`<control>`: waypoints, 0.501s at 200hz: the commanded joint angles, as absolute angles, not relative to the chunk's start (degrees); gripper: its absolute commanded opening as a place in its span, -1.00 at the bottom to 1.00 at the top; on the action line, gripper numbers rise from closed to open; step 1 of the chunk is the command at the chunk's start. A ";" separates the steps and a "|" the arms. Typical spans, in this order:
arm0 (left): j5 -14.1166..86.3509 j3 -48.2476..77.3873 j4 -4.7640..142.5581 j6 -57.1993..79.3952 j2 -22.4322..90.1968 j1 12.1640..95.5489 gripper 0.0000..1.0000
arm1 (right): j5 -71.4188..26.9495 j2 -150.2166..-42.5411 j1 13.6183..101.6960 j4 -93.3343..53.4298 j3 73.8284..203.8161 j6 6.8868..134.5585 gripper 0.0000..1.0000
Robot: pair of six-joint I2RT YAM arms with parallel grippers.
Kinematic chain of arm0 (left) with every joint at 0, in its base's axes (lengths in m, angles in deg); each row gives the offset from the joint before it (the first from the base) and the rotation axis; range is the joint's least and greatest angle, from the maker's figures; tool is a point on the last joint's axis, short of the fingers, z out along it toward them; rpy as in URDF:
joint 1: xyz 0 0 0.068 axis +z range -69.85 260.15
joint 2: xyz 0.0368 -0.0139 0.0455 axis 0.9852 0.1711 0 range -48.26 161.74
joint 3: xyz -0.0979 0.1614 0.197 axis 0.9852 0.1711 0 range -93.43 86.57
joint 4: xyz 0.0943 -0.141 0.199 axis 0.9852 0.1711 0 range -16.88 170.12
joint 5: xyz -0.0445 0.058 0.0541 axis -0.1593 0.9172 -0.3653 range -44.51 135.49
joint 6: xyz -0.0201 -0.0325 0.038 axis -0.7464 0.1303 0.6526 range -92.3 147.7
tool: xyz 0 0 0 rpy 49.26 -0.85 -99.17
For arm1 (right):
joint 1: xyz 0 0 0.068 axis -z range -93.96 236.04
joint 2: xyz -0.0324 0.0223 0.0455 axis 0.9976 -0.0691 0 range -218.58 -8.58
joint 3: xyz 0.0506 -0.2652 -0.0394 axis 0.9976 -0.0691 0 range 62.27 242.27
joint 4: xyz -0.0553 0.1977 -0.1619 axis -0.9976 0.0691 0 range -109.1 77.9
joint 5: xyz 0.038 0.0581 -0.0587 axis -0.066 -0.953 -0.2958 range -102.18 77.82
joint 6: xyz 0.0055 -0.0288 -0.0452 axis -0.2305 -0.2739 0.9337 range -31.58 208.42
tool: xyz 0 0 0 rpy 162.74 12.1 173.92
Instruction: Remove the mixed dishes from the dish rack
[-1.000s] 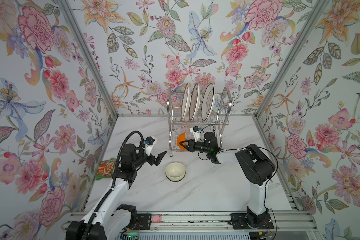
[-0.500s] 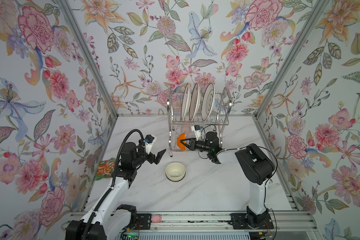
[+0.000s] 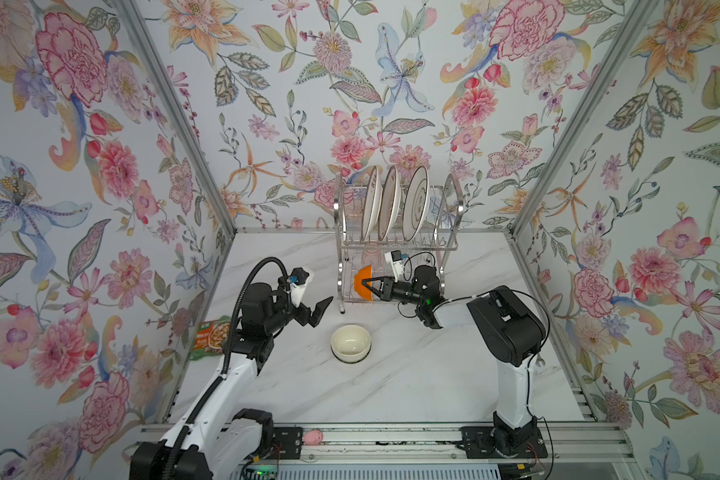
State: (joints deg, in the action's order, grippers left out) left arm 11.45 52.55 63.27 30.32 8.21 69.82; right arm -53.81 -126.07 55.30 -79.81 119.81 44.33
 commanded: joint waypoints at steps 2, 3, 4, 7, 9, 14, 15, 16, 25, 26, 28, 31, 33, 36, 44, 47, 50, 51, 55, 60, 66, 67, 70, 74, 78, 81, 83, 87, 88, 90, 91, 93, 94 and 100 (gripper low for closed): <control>11.74 52.10 62.61 29.65 7.63 69.07 0.99 | -55.89 -128.05 55.80 -84.13 120.14 41.73 -0.95; 11.74 52.11 62.68 29.65 7.59 69.12 0.99 | -55.92 -128.03 55.85 -84.13 120.16 41.70 -0.96; 11.74 52.11 62.67 29.64 7.61 69.09 0.99 | -55.98 -128.03 55.87 -84.18 120.22 41.68 -0.96; 11.74 52.08 62.53 29.66 7.56 69.03 0.99 | -56.18 -128.18 55.89 -84.45 120.36 41.55 -0.97; 11.69 52.09 62.56 29.69 7.62 68.97 0.99 | -56.32 -128.26 55.89 -84.61 120.41 41.50 -0.98; 11.73 52.04 62.37 29.67 7.57 68.99 0.99 | -56.59 -128.40 55.98 -84.90 120.60 41.29 -1.00; 11.74 52.03 62.34 29.65 7.56 68.99 0.99 | -56.62 -128.39 56.02 -84.91 120.61 41.26 -1.00; 11.74 52.08 62.32 29.65 7.60 68.99 0.99 | -56.68 -128.47 56.05 -85.01 120.67 41.20 -1.00; 11.80 52.04 62.26 29.68 7.57 69.00 0.99 | -57.15 -128.65 56.20 -85.57 120.95 40.82 -1.00; 11.82 52.04 62.28 29.66 7.60 68.99 0.99 | -57.21 -128.64 56.22 -85.65 120.97 40.76 -1.00; 11.82 52.08 62.23 29.64 7.59 68.99 0.99 | -57.30 -128.70 56.20 -85.68 121.06 40.73 -1.00; 11.90 52.09 62.15 29.65 7.63 68.90 0.99 | -57.35 -128.77 56.31 -85.84 121.19 40.57 -1.00; 11.91 52.04 62.07 29.66 7.57 68.96 0.99 | -57.42 -128.87 56.37 -85.95 121.27 40.42 -1.00; 11.91 52.03 61.98 29.64 7.52 68.89 0.99 | -57.51 -128.97 56.41 -86.18 121.38 40.23 -1.00; 11.83 52.22 61.49 29.47 7.55 68.99 0.99 | -57.90 -129.24 56.59 -86.87 121.65 39.64 -1.00; 11.83 52.35 61.25 29.39 7.52 68.98 0.99 | -58.04 -129.35 56.67 -87.05 121.80 39.46 -1.00; 11.76 52.42 61.02 29.31 7.49 68.98 0.99 | -58.20 -129.48 56.76 -87.34 121.97 39.17 -1.00; 11.75 52.40 60.96 29.25 7.48 68.98 0.99 | -58.26 -129.59 56.77 -87.45 122.00 39.14 -1.00; 11.74 52.53 60.77 29.13 7.50 68.98 0.99 | -58.46 -129.72 56.85 -87.83 122.23 38.68 -1.00; 11.66 52.51 60.57 29.03 7.63 68.97 0.99 | -58.69 -130.03 56.95 -88.38 122.46 38.25 -1.00; 11.57 52.47 60.56 28.98 7.72 68.94 0.99 | -58.89 -130.33 57.03 -89.03 122.79 37.64 -1.00; 11.57 52.47 60.55 28.96 7.72 68.87 0.99 | -58.96 -130.36 57.08 -89.09 122.85 37.54 -1.00; 11.56 52.45 60.51 28.94 7.88 68.97 0.99 | -59.09 -130.49 57.12 -89.53 123.03 37.26 -1.00; 11.56 52.44 60.41 28.89 7.87 68.98 0.99 | -59.31 -130.67 57.20 -90.04 123.21 36.81 -1.00; 11.56 52.41 60.44 28.85 7.93 68.98 0.99 | -59.42 -130.83 57.21 -90.55 123.45 36.47 -1.00; 11.56 52.38 60.39 28.85 8.04 68.98 0.99 | -59.51 -131.02 57.28 -90.95 123.59 36.19 -1.00; 11.56 52.36 60.36 28.85 8.05 68.98 0.99 | -59.53 -131.01 57.29 -91.06 123.65 36.12 -1.00; 11.56 52.35 60.21 28.85 7.99 68.98 0.99 | -59.67 -131.20 57.30 -91.50 123.84 35.68 -1.00; 11.56 52.37 60.20 28.85 7.99 68.94 0.99 | -59.70 -131.28 57.30 -91.64 123.86 35.60 -1.00; 11.56 52.38 60.22 28.78 8.03 68.97 0.99 | -59.79 -131.30 57.30 -91.91 124.01 35.38 -1.00; 11.56 52.42 60.16 28.77 8.01 68.98 0.99 | -59.80 -131.33 57.30 -92.02 124.08 35.23 -1.00; 11.56 52.44 60.19 28.72 8.00 68.98 0.99 | -59.93 -131.42 57.37 -92.33 124.17 35.02 -1.00; 11.56 52.45 60.19 28.69 7.99 68.98 0.99 | -60.00 -131.48 57.38 -92.50 124.20 34.92 -1.00; 11.56 52.42 60.06 28.67 7.95 68.99 0.98 | -60.29 -131.66 57.39 -93.40 124.52 34.24 -1.00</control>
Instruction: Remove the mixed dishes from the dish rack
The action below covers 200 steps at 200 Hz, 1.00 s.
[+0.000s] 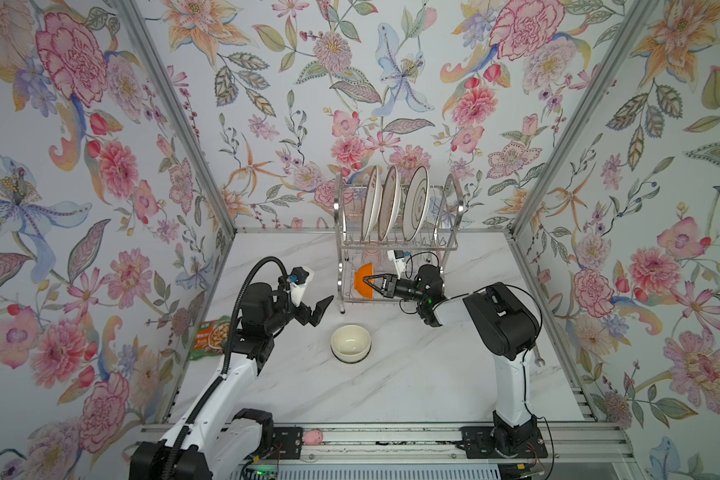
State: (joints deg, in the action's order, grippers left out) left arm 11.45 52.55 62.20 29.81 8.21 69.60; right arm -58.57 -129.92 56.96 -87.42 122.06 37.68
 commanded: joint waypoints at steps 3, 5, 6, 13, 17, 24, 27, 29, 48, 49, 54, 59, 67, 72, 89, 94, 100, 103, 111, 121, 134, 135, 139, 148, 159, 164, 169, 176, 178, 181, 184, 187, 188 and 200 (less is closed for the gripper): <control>11.63 52.41 60.06 28.67 7.90 69.00 0.99 | -60.40 -131.71 57.39 -93.69 124.70 33.90 -1.00; 11.64 52.43 59.94 28.67 7.90 68.99 0.99 | -60.49 -131.71 57.39 -93.89 124.79 33.77 -1.00; 11.65 52.41 59.94 28.67 7.90 68.99 0.99 | -60.55 -131.76 57.39 -93.94 124.86 33.67 -1.00; 11.82 52.50 59.77 28.67 7.77 68.98 0.99 | -60.80 -131.82 57.39 -94.10 125.14 33.43 -1.00; 11.91 52.51 59.56 28.67 7.72 68.99 0.98 | -60.95 -131.77 57.39 -94.28 125.24 33.33 -1.00; 12.09 52.55 59.17 28.54 7.76 69.00 0.99 | -61.05 -131.55 57.38 -94.42 125.29 33.30 -1.00; 12.09 52.50 59.16 28.50 7.77 68.99 0.99 | -61.09 -131.52 57.39 -94.46 125.29 33.31 -1.00; 12.09 52.48 59.19 28.50 7.85 68.96 0.99 | -61.13 -131.44 57.39 -94.45 125.29 33.31 -1.00; 11.74 52.27 58.84 28.67 8.44 68.98 0.99 | -61.31 -131.04 57.56 -94.87 125.20 33.27 -1.00; 11.70 52.28 58.77 28.67 8.48 68.94 0.99 | -61.31 -130.98 57.56 -94.95 125.16 33.29 -1.00; 11.65 52.25 58.78 28.68 8.64 68.98 0.99 | -61.31 -130.89 57.56 -95.28 125.04 33.29 -1.00; 11.65 52.19 58.80 28.74 8.69 68.98 0.99 | -61.23 -130.84 57.56 -95.54 124.90 33.31 -1.00; 11.57 52.17 58.70 28.67 8.79 68.98 0.99 | -61.14 -130.74 57.56 -96.04 124.72 33.26 -1.00; 11.57 52.20 58.59 28.67 8.79 68.98 0.99 | -61.15 -130.62 57.56 -96.61 124.52 33.22 -1.00; 11.80 52.24 58.69 28.61 8.42 68.98 0.99 | -61.05 -130.25 57.56 -98.57 123.85 33.00 -1.00; 11.95 52.25 58.61 28.59 8.29 69.00 0.99 | -61.13 -130.14 57.56 -99.08 123.73 33.09 -1.00; 12.08 52.26 58.58 28.58 8.18 69.00 0.99 | -61.35 -130.00 57.56 -99.89 123.55 33.22 -1.00; 12.09 52.27 58.73 28.52 8.17 68.99 0.99 | -61.44 -129.96 57.56 -100.22 123.41 33.36 -1.00; 12.09 52.13 58.95 28.50 8.08 68.97 0.99 | -61.41 -129.80 57.56 -100.74 123.18 33.65 -1.00; 12.09 51.86 59.34 28.50 8.03 68.98 0.99 | -61.48 -129.52 57.56 -100.96 123.01 33.96 -1.00; 12.17 51.78 59.59 28.55 7.79 68.98 0.99 | -61.73 -129.26 57.56 -101.34 122.83 34.36 -1.00; 12.18 51.82 59.63 28.52 7.76 68.98 0.99 | -61.74 -129.25 57.56 -101.40 122.78 34.41 -1.00; 12.25 51.77 59.62 28.51 7.65 68.98 0.99 | -61.75 -129.14 57.56 -101.53 122.70 34.50 -1.00; 12.48 51.81 59.63 28.50 7.37 68.98 0.99 | -61.74 -128.91 57.56 -102.04 122.50 34.48 -1.00; 12.79 51.77 59.54 28.50 7.00 68.98 0.99 | -61.59 -128.58 57.56 -102.81 121.93 34.63 -1.00; 12.92 51.72 59.55 28.50 6.84 68.93 0.99 | -61.35 -128.47 57.56 -103.21 121.55 34.88 -1.00; 12.97 51.68 59.47 28.50 6.70 68.92 0.99 | -61.03 -128.29 57.56 -103.75 121.08 35.20 -1.00; 12.97 51.60 59.48 28.41 6.46 68.90 0.99 | -60.79 -128.19 57.48 -104.86 120.37 35.54 -1.00; 12.97 51.55 59.53 28.34 6.42 68.90 0.99 | -60.83 -128.15 57.48 -105.14 120.19 35.54 -1.00; 12.97 51.43 59.64 28.32 6.34 68.92 0.99 | -60.89 -128.06 57.41 -105.63 120.00 35.53 -1.00; 12.90 51.25 59.73 28.25 6.21 68.90 0.99 | -61.02 -128.04 57.40 -105.97 119.83 35.67 -1.00; 12.93 51.13 59.88 28.23 6.14 68.92 0.99 | -61.05 -128.00 57.39 -106.28 119.68 35.65 -1.00; 12.95 51.10 59.86 28.23 6.10 68.95 0.99 | -61.09 -128.01 57.39 -106.42 119.58 35.71 -1.00; 13.10 50.67 60.36 27.97 5.65 68.97 0.99 | -61.29 -127.55 57.23 -107.68 118.88 36.35 -1.00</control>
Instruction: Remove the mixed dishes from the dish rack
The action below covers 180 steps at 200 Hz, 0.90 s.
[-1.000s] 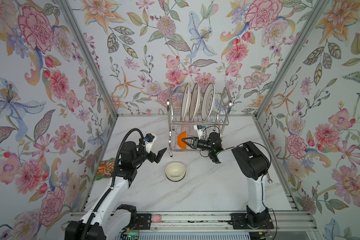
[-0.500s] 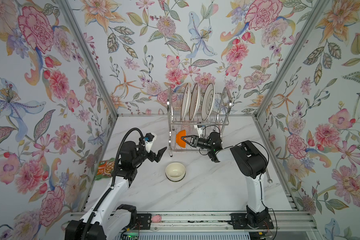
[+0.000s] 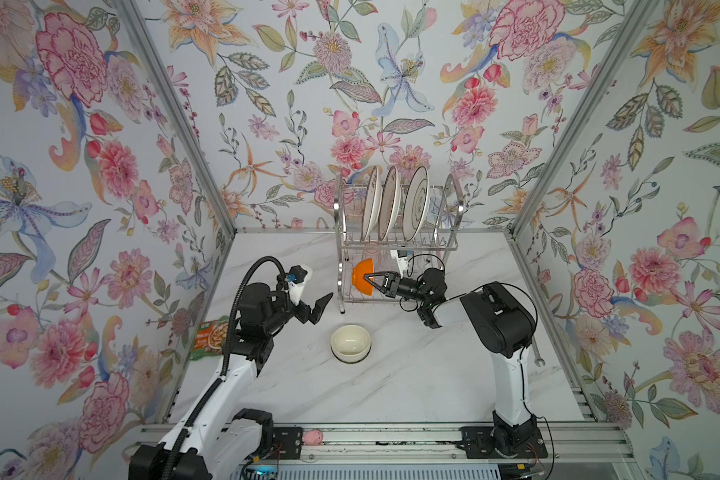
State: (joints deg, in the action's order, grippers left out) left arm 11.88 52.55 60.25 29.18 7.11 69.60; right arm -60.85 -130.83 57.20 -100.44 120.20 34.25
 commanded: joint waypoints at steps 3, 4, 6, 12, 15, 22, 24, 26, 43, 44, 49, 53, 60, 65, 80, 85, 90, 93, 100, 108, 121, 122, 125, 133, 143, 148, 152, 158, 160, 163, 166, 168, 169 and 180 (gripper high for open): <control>13.14 50.52 60.61 27.97 5.53 68.92 0.99 | -61.35 -127.42 57.21 -107.88 118.75 36.57 -1.00; 13.14 50.48 60.71 27.97 5.49 68.91 0.99 | -61.38 -127.37 57.21 -107.92 118.72 36.66 -1.00; 13.14 50.39 60.88 27.97 5.39 68.90 0.99 | -61.46 -127.29 57.21 -108.08 118.57 36.77 -1.00; 13.19 50.09 61.44 28.09 5.14 68.91 0.99 | -61.49 -126.94 57.21 -108.14 118.31 37.20 -1.00; 13.29 49.98 61.83 28.21 4.99 68.90 0.99 | -61.49 -126.74 57.21 -108.06 118.19 37.46 -1.00; 13.60 49.67 62.71 28.60 4.70 69.02 0.99 | -61.40 -126.19 57.21 -108.05 117.84 38.17 -1.00; 13.72 49.62 63.02 28.76 4.55 68.97 0.99 | -61.44 -126.05 57.19 -108.18 117.71 38.35 -1.00; 13.86 49.58 63.28 28.89 4.43 68.89 0.99 | -61.48 -125.97 57.14 -108.28 117.61 38.49 -1.00; 15.75 49.72 63.90 29.11 3.23 68.88 0.99 | -62.39 -124.80 57.12 -108.58 117.03 39.31 -1.00; 15.85 49.73 63.89 29.11 3.15 68.89 0.99 | -62.42 -124.74 57.08 -108.62 116.98 39.39 -1.00; 16.22 49.82 63.84 29.11 2.72 68.90 0.98 | -62.60 -124.30 57.04 -108.61 116.60 39.79 -1.00; 16.45 49.91 63.76 29.03 2.44 68.96 0.99 | -62.70 -123.95 56.95 -108.58 116.27 40.11 -1.00; 16.86 50.09 63.63 28.90 2.03 68.94 0.99 | -62.92 -123.41 56.90 -108.65 115.66 40.68 -1.00; 17.13 50.26 63.48 28.72 1.83 68.90 0.99 | -63.09 -123.01 56.86 -108.65 115.26 41.05 -1.00; 17.45 50.46 63.03 28.32 1.49 68.91 0.99 | -63.31 -121.71 56.64 -107.96 113.87 42.49 -1.00; 17.45 50.58 62.93 28.24 1.53 68.85 0.99 | -63.40 -121.14 56.60 -107.34 113.35 43.29 -1.00; 17.45 50.61 62.83 28.23 1.64 68.90 0.98 | -63.49 -120.42 56.51 -106.40 112.71 44.42 -1.00; 17.50 50.58 62.75 28.31 1.72 68.96 0.99 | -63.57 -120.00 56.44 -105.77 112.33 45.18 -1.00; 18.08 50.41 62.71 28.68 1.95 68.97 0.98 | -63.60 -118.84 56.34 -103.58 111.56 47.09 -1.00; 19.88 50.07 62.74 29.22 2.03 68.98 0.99 | -63.73 -117.50 56.16 -100.53 110.91 49.60 -1.00; 22.93 49.42 62.81 30.29 2.04 69.11 0.99 | -63.81 -115.20 55.60 -95.26 109.88 54.06 -1.00; 23.00 49.36 62.82 30.40 2.03 69.14 0.99 | -63.79 -115.06 55.57 -94.84 109.81 54.41 -1.00; 23.29 49.17 62.82 30.57 2.07 69.20 0.99 | -63.85 -114.49 55.40 -93.69 109.62 55.40 -1.00; 23.26 48.59 62.83 31.20 2.30 69.37 0.99 | -63.74 -113.17 55.00 -90.56 109.19 57.92 -1.00; 23.34 48.13 62.55 31.27 2.86 69.47 0.99 | -63.23 -111.49 54.46 -86.66 108.72 61.02 -1.00; 23.42 47.84 62.23 31.10 3.19 69.47 0.99 | -62.89 -110.62 54.20 -84.40 108.55 62.47 -1.00; 23.43 47.66 62.06 30.90 3.46 69.55 0.99 | -62.69 -109.97 54.00 -82.64 108.44 63.61 -1.00; 23.65 47.36 61.64 30.63 3.99 69.68 0.99 | -62.35 -108.78 53.61 -80.01 108.25 65.42 -1.00; 23.68 47.37 61.57 30.55 4.13 69.73 0.99 | -62.25 -108.38 53.48 -79.15 108.17 66.00 -1.00; 23.80 47.30 61.16 30.38 4.42 69.74 0.99 | -62.03 -107.75 53.25 -77.97 108.12 66.82 -1.00; 23.94 47.21 60.93 30.19 4.71 69.73 0.99 | -61.83 -107.13 53.04 -76.25 108.12 67.94 -1.00; 24.19 47.20 60.69 30.00 4.91 69.76 0.99 | -61.66 -106.71 52.83 -75.18 108.10 68.71 -1.00; 24.38 47.20 60.57 29.90 4.95 69.77 0.99 | -61.58 -106.51 52.74 -74.61 108.08 69.07 -1.00; 26.58 47.20 58.87 28.74 6.04 70.00 0.99 | -60.45 -103.85 51.55 -67.22 108.38 73.87 -1.00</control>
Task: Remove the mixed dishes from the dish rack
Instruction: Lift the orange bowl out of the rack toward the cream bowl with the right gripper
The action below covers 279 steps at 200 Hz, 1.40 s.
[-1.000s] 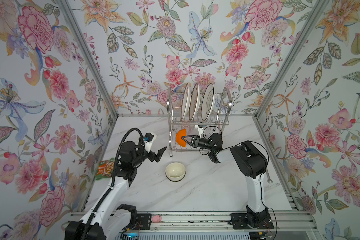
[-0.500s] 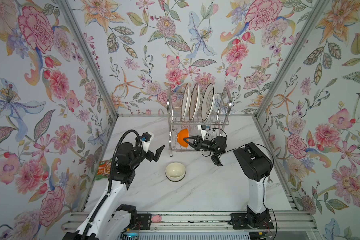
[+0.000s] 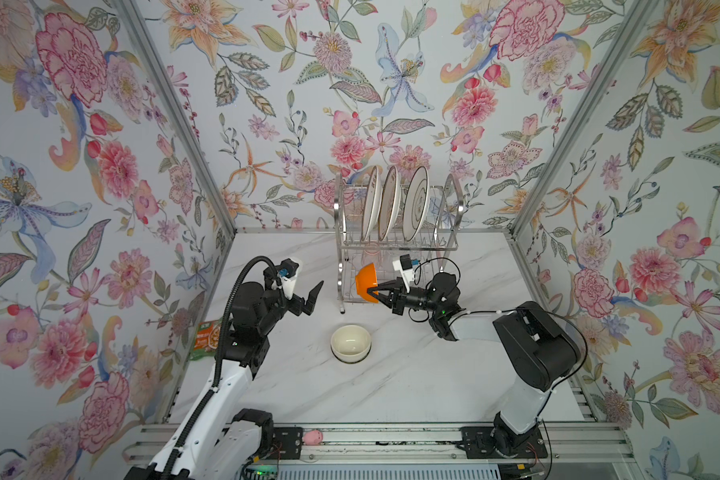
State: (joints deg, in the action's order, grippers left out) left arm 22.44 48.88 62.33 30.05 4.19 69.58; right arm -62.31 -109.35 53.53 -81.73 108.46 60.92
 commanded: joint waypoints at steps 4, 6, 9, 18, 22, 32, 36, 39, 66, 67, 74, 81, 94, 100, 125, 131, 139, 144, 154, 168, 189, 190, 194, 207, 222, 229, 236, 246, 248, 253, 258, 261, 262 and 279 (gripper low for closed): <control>27.35 47.20 58.24 28.30 6.39 70.21 0.99 | -60.04 -102.86 51.11 -63.98 108.64 76.03 -1.00; 27.53 47.17 57.95 27.96 6.53 70.32 0.99 | -59.72 -102.35 50.83 -62.20 108.80 77.13 -1.00; 28.03 47.12 57.46 27.58 6.88 70.52 0.99 | -59.32 -101.57 50.42 -59.35 109.17 78.94 -1.00; 28.71 47.02 56.06 26.25 7.87 71.19 0.99 | -58.04 -98.88 49.43 -50.20 110.47 84.84 -1.00; 28.89 46.95 55.42 25.71 8.25 71.48 0.99 | -57.05 -98.02 49.33 -46.07 111.13 87.48 -1.00; 29.01 46.87 53.85 24.84 9.22 72.23 0.99 | -55.16 -96.03 46.56 -36.49 112.90 93.22 -1.00; 28.89 46.84 53.27 24.66 9.66 72.47 0.99 | -54.38 -95.41 46.08 -33.32 113.46 95.04 -1.00; 28.96 46.76 52.85 24.49 10.01 72.81 0.99 | -53.92 -94.96 45.69 -31.43 113.90 96.23 -1.00; 29.20 45.69 50.93 23.49 13.38 73.70 0.99 | -48.97 -92.16 42.85 -16.34 117.48 103.90 -1.00; 29.21 45.61 50.95 23.44 13.50 73.72 0.99 | -48.73 -92.16 42.74 -16.09 117.65 104.20 -1.00; 29.02 45.31 51.03 23.40 14.29 73.81 0.99 | -47.15 -91.99 41.86 -12.41 118.89 105.97 -1.00; 28.95 45.18 50.97 23.40 14.93 73.86 0.99 | -45.69 -92.09 40.89 -9.74 120.02 107.55 -1.00; 28.72 45.26 50.57 23.31 15.90 73.96 0.99 | -43.38 -92.64 39.22 -5.22 122.30 109.79 -1.00; 28.65 45.26 50.42 23.23 16.26 74.10 0.99 | -42.42 -93.08 38.47 -3.30 123.35 110.73 -1.00; 27.86 45.34 50.42 22.87 17.43 74.64 0.99 | -38.97 -95.41 35.35 2.08 127.27 113.58 -1.00; 27.51 45.43 50.32 22.79 17.77 74.85 0.99 | -38.40 -96.15 34.78 3.07 128.29 114.22 -1.00; 27.26 45.31 50.39 22.65 18.21 75.05 0.99 | -37.77 -97.26 33.99 4.82 129.92 115.02 -1.00; 27.25 45.19 50.59 22.53 18.47 75.12 0.99 | -37.34 -98.03 33.65 5.83 130.89 115.57 -1.00; 27.17 45.29 50.47 22.27 18.79 75.27 0.99 | -36.22 -99.50 32.76 7.97 132.94 116.57 -1.00; 27.00 45.68 50.01 22.08 18.97 75.38 0.99 | -34.66 -101.51 31.69 10.33 135.28 117.75 -1.00; 27.13 46.52 49.25 21.85 18.87 75.42 0.99 | -32.35 -103.87 30.11 13.46 137.74 118.90 -1.00; 27.17 46.59 49.19 21.83 18.88 75.45 0.99 | -32.28 -103.95 30.04 13.61 137.88 118.95 -1.00; 27.13 46.74 48.95 21.61 19.00 75.50 0.99 | -32.12 -104.29 29.77 14.19 138.26 119.20 -1.00; 26.42 46.76 48.63 21.20 19.47 75.55 0.99 | -31.48 -105.03 29.01 15.75 139.17 120.17 -1.00; 25.76 46.84 48.19 21.20 19.85 75.58 0.99 | -30.68 -105.85 28.49 17.19 140.14 120.96 -1.00; 25.84 46.92 47.92 21.12 19.85 75.62 0.99 | -30.51 -106.34 28.24 17.90 140.77 121.10 -1.00; 25.93 46.93 47.89 21.11 19.85 75.60 0.99 | -30.16 -106.85 28.00 18.54 141.29 121.24 -1.00; 26.14 47.02 47.97 21.20 19.60 75.66 0.99 | -29.55 -107.38 27.54 18.93 141.58 121.43 -1.00; 26.26 47.08 47.98 21.27 19.53 75.66 0.99 | -29.38 -107.57 27.47 18.95 141.60 121.57 -1.00; 26.39 47.17 48.08 21.37 19.35 75.65 0.99 | -28.96 -107.82 27.16 19.03 141.72 121.61 -1.00; 26.47 47.32 48.11 21.52 19.17 75.66 0.99 | -28.52 -108.12 26.94 19.11 141.92 121.64 -1.00; 26.57 47.41 48.15 21.55 19.09 75.66 0.99 | -28.20 -108.31 26.83 19.13 142.01 121.71 -1.00; 26.58 47.43 48.15 21.55 19.12 75.66 0.99 | -28.10 -108.36 26.77 19.13 142.04 121.72 -1.00; 26.72 47.72 48.42 21.89 18.80 75.66 0.99 | -27.10 -109.58 26.06 19.87 142.83 121.95 -1.00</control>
